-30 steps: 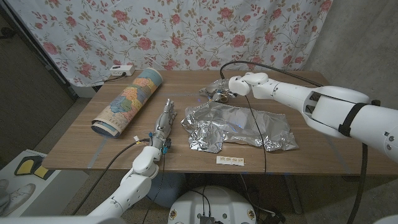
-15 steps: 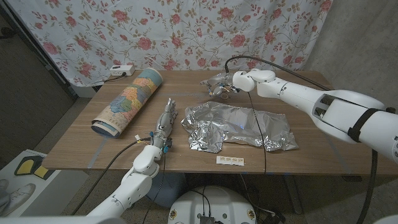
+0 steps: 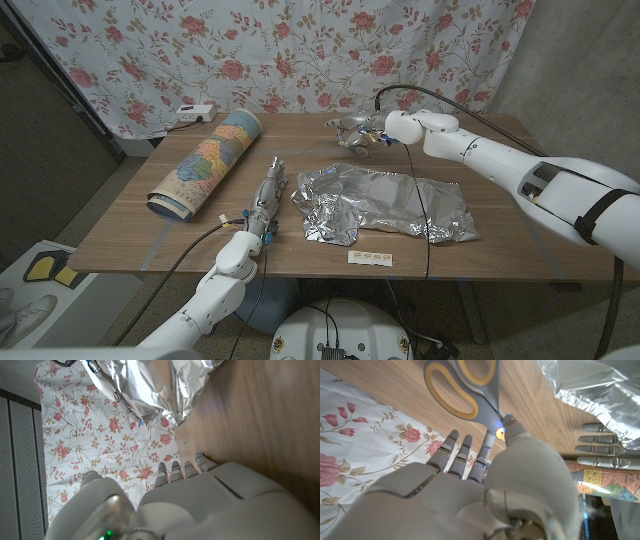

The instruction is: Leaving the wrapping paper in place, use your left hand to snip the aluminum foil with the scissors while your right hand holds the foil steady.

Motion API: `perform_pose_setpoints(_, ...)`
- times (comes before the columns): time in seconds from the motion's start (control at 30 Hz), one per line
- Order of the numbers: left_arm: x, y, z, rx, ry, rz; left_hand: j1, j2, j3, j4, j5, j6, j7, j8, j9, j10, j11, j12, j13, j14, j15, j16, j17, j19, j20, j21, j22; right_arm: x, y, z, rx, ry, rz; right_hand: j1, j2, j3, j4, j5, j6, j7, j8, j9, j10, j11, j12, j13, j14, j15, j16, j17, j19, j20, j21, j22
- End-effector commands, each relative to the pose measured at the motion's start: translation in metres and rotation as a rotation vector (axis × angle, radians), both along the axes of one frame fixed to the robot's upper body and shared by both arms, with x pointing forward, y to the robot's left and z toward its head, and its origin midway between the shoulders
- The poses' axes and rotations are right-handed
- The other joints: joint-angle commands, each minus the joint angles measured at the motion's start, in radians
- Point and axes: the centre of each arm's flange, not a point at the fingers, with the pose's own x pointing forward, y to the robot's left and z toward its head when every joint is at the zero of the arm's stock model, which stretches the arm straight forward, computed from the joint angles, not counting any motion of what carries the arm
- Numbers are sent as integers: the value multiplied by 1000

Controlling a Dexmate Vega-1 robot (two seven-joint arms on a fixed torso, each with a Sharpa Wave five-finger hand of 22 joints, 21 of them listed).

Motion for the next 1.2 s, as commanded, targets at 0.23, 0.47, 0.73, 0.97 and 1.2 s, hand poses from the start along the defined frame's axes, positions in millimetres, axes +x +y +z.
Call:
perform_pose_setpoints(0.23, 0, -5, 11, 18, -18, -12, -2, 5, -3, -2, 2, 3, -1, -1, 3, 5, 5, 6, 3, -5, 2, 8, 2, -6, 4, 9, 3, -21, -33, 21, 228, 52, 86, 5, -2, 15, 7, 18, 15, -1, 3, 3, 76, -48, 5, -15, 17, -183, 5, 7, 9, 0, 5, 3)
perform_pose_setpoints(0.47, -1, -4, 15, 20, -25, -10, -2, 5, -3, -3, 2, 3, -1, -1, 3, 4, 3, 6, 3, -5, 2, 8, 2, -6, 4, 9, 3, -24, -42, 27, 398, 159, 191, 12, -2, 15, 2, 29, 22, 3, 2, 3, 93, -49, 2, -36, 32, -185, 10, 12, 25, 10, 8, 3)
perform_pose_setpoints(0.73, 0, -4, 16, 18, -25, -14, -2, 6, -3, -3, 2, 2, -2, -1, 3, 4, 4, 6, 3, -6, 1, 8, 2, -5, 4, 9, 3, -33, -48, 33, 499, 207, 266, 15, -2, 13, 1, 38, 29, 4, 2, 2, 106, -49, -1, -54, 49, -185, 17, 19, 42, 18, 12, 4)
perform_pose_setpoints(0.97, 1, -6, 17, 16, -32, -19, -2, 6, -4, -3, 2, 3, -1, -1, 3, 4, 4, 6, 3, -6, 2, 8, 2, -5, 4, 9, 3, -37, -52, 32, 574, 262, 318, 16, -4, 11, -1, 41, 32, 7, 2, 2, 109, -49, -3, -61, 52, -185, 19, 22, 42, 18, 11, 4)
perform_pose_setpoints(1.2, 0, -7, 20, 20, -43, -21, -3, 6, -4, -4, 2, 3, -1, -1, 3, 5, 4, 6, 3, -6, 1, 8, 2, -6, 4, 9, 3, -40, -57, 30, 647, 317, 372, 18, -6, 9, -2, 46, 37, 7, 3, 2, 115, -49, -5, -71, 54, -186, 19, 25, 50, 22, 12, 5)
